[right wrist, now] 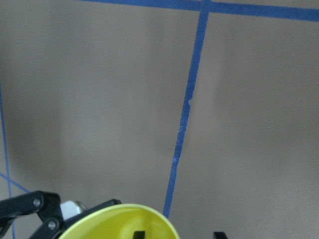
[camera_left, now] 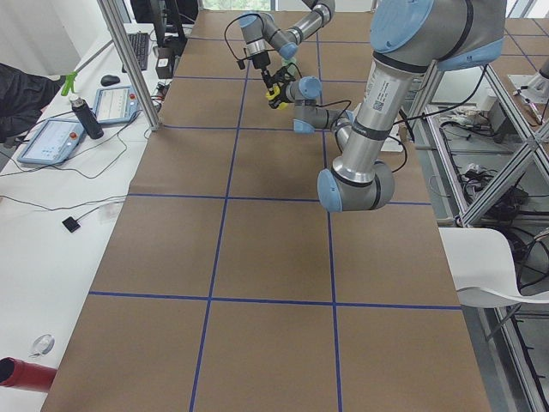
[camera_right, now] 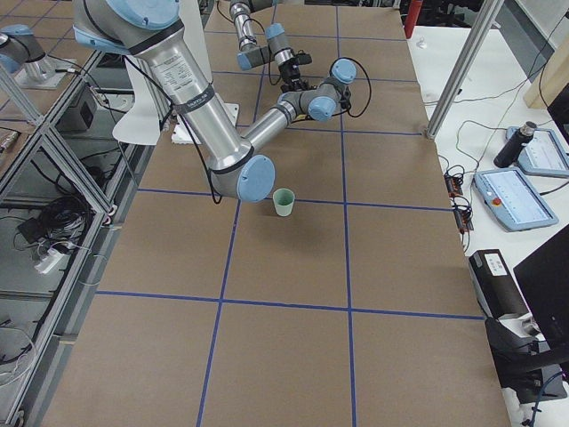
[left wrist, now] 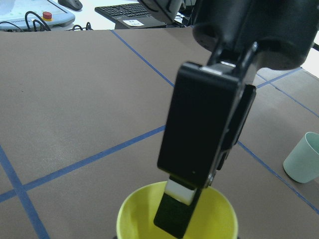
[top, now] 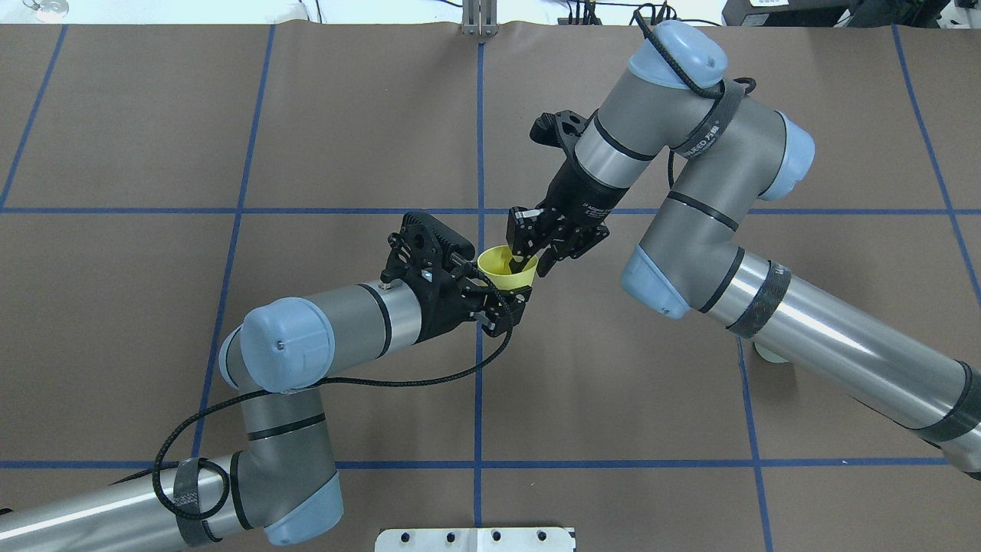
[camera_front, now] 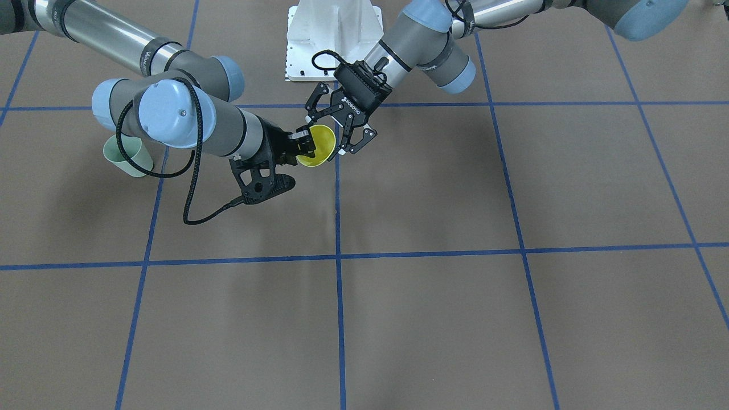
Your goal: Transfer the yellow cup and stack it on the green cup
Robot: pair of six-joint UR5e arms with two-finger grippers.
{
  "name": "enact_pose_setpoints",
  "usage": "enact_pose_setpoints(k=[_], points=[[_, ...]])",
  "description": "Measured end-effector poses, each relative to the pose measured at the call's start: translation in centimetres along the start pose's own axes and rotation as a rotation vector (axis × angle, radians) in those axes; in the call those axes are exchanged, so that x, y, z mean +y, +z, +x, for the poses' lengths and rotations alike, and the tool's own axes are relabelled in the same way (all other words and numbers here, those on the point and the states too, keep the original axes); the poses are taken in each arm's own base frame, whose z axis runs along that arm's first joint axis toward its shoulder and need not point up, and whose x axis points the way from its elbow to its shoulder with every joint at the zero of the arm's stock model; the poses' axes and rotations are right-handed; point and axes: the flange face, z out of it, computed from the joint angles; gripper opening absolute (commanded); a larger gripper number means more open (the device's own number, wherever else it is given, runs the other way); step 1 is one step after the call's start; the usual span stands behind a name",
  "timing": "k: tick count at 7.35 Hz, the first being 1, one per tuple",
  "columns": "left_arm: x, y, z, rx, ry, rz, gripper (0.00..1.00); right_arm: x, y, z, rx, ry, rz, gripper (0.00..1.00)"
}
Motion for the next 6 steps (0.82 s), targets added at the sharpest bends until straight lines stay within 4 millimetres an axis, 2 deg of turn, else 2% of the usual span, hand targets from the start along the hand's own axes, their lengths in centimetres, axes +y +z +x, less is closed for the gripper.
enact_pose_setpoints(k=[1, 6], points=[[0.0, 0.0, 0.0, 0.0, 0.0, 0.0, 0.0, 0.02, 0.04, 0.14, 0.001, 0.001, 0.0, 0.26], [-0.31, 0.12, 0.32, 0.004, -0.001, 0.004, 0.0, 0.54, 0.17, 0.87, 0.003, 0.0, 0.001, 0.26]])
